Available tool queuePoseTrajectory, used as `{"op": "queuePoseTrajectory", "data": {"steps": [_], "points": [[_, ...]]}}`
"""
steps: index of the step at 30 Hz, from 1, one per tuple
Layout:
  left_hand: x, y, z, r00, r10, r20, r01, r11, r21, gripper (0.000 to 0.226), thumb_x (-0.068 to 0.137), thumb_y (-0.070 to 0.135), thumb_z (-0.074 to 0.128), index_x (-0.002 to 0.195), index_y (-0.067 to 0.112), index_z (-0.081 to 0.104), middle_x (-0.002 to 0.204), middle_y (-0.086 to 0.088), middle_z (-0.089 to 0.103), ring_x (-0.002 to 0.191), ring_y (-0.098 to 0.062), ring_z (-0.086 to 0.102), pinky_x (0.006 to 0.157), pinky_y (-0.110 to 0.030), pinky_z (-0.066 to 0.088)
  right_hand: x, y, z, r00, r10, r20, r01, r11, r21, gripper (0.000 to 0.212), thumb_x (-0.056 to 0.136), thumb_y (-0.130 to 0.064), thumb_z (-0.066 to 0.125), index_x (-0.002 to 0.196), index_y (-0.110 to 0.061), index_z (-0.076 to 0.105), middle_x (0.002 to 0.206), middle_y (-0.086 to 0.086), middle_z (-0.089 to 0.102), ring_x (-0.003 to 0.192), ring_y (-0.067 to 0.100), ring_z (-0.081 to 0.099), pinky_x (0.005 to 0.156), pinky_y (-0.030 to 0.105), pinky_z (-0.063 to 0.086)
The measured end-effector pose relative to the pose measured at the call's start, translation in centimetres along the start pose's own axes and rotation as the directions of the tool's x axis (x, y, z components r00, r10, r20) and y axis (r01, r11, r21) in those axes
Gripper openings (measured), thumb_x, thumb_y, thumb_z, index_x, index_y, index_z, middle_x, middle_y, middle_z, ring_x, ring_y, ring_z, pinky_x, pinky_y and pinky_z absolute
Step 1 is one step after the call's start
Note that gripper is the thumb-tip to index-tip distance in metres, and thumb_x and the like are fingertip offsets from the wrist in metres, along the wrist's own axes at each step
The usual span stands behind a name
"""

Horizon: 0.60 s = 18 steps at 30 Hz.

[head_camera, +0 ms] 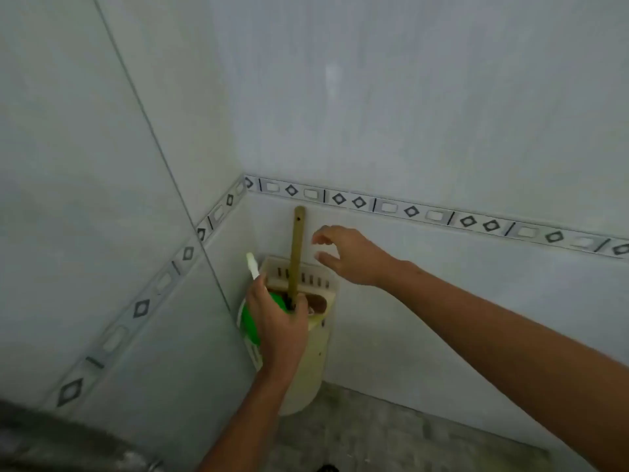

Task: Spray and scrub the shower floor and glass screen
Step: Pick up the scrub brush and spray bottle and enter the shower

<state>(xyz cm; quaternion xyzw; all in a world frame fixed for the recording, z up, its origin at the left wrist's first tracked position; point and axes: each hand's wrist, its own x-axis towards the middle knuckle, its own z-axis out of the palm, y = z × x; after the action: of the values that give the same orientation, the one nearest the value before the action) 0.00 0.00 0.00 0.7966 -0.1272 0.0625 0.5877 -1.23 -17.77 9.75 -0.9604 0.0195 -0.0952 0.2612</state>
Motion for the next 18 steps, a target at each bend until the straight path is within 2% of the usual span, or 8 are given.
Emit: {"op": "queuePoseTrajectory", "data": {"steps": [4, 6, 8, 10, 13, 15, 16, 18], "points": [[1.1, -2.6, 1.1, 0.974, -0.194, -0.117, 0.193, 0.981, -0.021, 0.089, 0.083, 0.004, 0.083, 0.156, 0.000, 0.034, 0.151, -0.020, 0.042, 0.138, -0.038, 0.047, 0.113, -0.047, 0.045, 3.9, 0.9, 3.8, 0.981, -0.086, 0.175, 0.135, 0.947, -0.292, 0.043, 0.088, -0.004, 0.060, 0.130, -0.008, 0.055, 0.129, 0.016, 0.055, 0.118, 0.032, 0.047, 0.095, 0.043, 0.046], [2.0, -4.3, 1.9, 0.957, -0.265, -0.116, 0.260, 0.964, -0.055, 0.089, 0.083, 0.002, 0.083, 0.156, -0.002, 0.033, 0.151, -0.024, 0.044, 0.138, -0.040, 0.048, 0.113, -0.051, 0.046, 5.7, 1.5, 5.5, 0.948, -0.171, 0.268, 0.282, 0.843, -0.458, 0.051, 0.079, 0.003, 0.060, 0.129, -0.007, 0.057, 0.130, 0.016, 0.055, 0.121, 0.035, 0.047, 0.099, 0.042, 0.043], [2.9, -5.6, 2.5, 0.948, -0.301, -0.106, 0.294, 0.952, -0.082, 0.089, 0.082, 0.002, 0.083, 0.156, -0.001, 0.034, 0.150, -0.023, 0.048, 0.138, -0.040, 0.050, 0.113, -0.051, 0.046, 7.1, 1.8, 6.8, 0.905, -0.202, 0.374, 0.399, 0.703, -0.588, 0.052, 0.080, 0.000, 0.058, 0.131, -0.009, 0.054, 0.135, 0.013, 0.052, 0.132, 0.034, 0.039, 0.111, 0.043, 0.029], [4.0, -6.4, 2.9, 0.933, -0.346, -0.101, 0.337, 0.937, -0.096, 0.091, 0.084, 0.005, 0.084, 0.159, 0.000, 0.032, 0.153, -0.022, 0.047, 0.141, -0.038, 0.048, 0.115, -0.040, 0.042, 8.1, 2.1, 8.2, 0.855, -0.194, 0.481, 0.501, 0.551, -0.668, 0.046, 0.088, -0.005, 0.053, 0.134, -0.011, 0.051, 0.138, 0.013, 0.050, 0.138, 0.035, 0.033, 0.118, 0.045, 0.014], [5.9, -6.5, 3.1, 0.939, -0.332, -0.088, 0.323, 0.941, -0.097, 0.088, 0.087, 0.006, 0.081, 0.159, -0.001, 0.031, 0.157, -0.020, 0.042, 0.141, -0.030, 0.048, 0.101, -0.011, 0.033, 9.1, 2.6, 9.5, 0.837, -0.139, 0.529, 0.533, 0.430, -0.729, 0.032, 0.094, -0.010, 0.048, 0.125, -0.012, 0.058, 0.123, 0.010, 0.061, 0.129, 0.033, 0.044, 0.119, 0.047, 0.006], [7.2, -6.8, 3.2, 0.962, -0.259, -0.082, 0.250, 0.962, -0.108, 0.081, 0.090, 0.005, 0.079, 0.158, 0.000, 0.035, 0.155, -0.016, 0.045, 0.133, -0.019, 0.047, 0.092, 0.003, 0.032, 9.7, 2.2, 9.9, 0.850, -0.050, 0.524, 0.495, 0.412, -0.765, 0.023, 0.095, -0.014, 0.051, 0.114, -0.015, 0.065, 0.114, 0.007, 0.065, 0.120, 0.030, 0.050, 0.120, 0.046, 0.012], [7.6, -7.0, 3.2, 0.975, -0.205, -0.080, 0.196, 0.974, -0.111, 0.075, 0.091, 0.005, 0.078, 0.155, 0.001, 0.040, 0.150, -0.011, 0.049, 0.129, -0.015, 0.048, 0.091, 0.005, 0.034, 9.7, 1.8, 10.0, 0.861, 0.021, 0.509, 0.453, 0.423, -0.785, 0.020, 0.095, -0.017, 0.053, 0.110, -0.015, 0.067, 0.113, 0.007, 0.065, 0.116, 0.029, 0.052, 0.117, 0.045, 0.021], [8.1, -7.3, 3.2, 0.984, -0.159, -0.080, 0.150, 0.982, -0.116, 0.056, 0.095, 0.007, 0.074, 0.146, 0.000, 0.052, 0.131, -0.004, 0.058, 0.117, -0.010, 0.055, 0.089, -0.001, 0.041, 9.4, 0.8, 10.2, 0.856, 0.198, 0.477, 0.357, 0.442, -0.823, 0.019, 0.098, -0.023, 0.052, 0.106, -0.016, 0.067, 0.113, 0.004, 0.064, 0.109, 0.026, 0.055, 0.101, 0.039, 0.036]]}}
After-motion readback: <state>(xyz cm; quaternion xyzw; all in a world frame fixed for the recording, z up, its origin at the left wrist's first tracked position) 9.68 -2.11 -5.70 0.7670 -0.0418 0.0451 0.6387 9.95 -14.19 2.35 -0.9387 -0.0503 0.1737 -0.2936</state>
